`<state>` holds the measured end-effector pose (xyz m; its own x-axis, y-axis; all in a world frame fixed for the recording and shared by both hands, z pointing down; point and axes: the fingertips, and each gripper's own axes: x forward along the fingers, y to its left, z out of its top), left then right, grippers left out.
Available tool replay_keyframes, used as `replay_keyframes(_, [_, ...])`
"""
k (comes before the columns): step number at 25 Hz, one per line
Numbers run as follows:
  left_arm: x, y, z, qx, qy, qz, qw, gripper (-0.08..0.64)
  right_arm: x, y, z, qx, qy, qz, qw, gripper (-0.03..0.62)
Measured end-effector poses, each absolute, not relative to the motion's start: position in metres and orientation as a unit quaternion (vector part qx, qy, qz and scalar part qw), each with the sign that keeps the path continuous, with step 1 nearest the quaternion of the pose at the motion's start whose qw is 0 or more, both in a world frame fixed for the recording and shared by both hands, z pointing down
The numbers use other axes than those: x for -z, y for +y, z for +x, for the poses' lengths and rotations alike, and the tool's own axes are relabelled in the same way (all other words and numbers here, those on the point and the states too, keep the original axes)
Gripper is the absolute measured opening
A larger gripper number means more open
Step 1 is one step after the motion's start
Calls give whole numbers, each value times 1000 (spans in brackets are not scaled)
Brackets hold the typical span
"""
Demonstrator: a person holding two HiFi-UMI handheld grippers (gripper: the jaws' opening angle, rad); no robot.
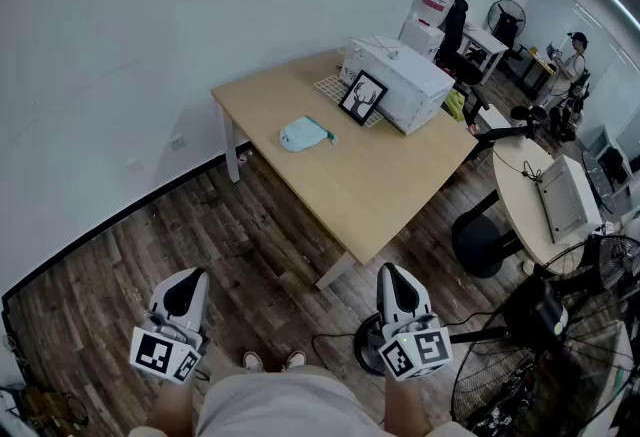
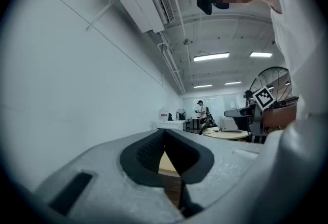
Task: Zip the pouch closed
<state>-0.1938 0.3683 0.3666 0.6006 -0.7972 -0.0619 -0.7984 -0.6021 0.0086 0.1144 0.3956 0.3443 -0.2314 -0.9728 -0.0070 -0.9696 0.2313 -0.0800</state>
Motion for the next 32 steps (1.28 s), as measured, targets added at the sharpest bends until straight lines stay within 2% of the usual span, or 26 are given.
replay_keyframes(12, [-366,361,-185,-33,450,-893,10,15,-351,385,117,32,793,-608,18,0])
replay_keyframes(17, [-357,353,-191,-44,470,-881,33,15,-354,373,120,50,806,-589,25,2])
replay_keyframes(19, [-354,350,-193,-52,478,-876,38,72,-354,368,124,56,811,-581,29,2])
replay_keyframes(21, [-352,346,-193,-60,483,-873,37,164,-354,363,129,79,819,-566,50,169])
replay_keyframes(23, [-350,344,-192,-67,488,-869,40,197,-355,360,137,103,823,-554,74,194])
replay_keyframes(26, [-348,339,-187,-77,492,-866,47,292,-358,358,152,119,819,-553,96,269])
replay_keyframes(29, [-349,336,-177,-78,500,-861,51,418,-369,358,171,131,811,-563,93,341])
replay_keyframes(32, [-359,334,-169,-67,507,-858,49,454,-384,356,185,141,804,-571,91,391])
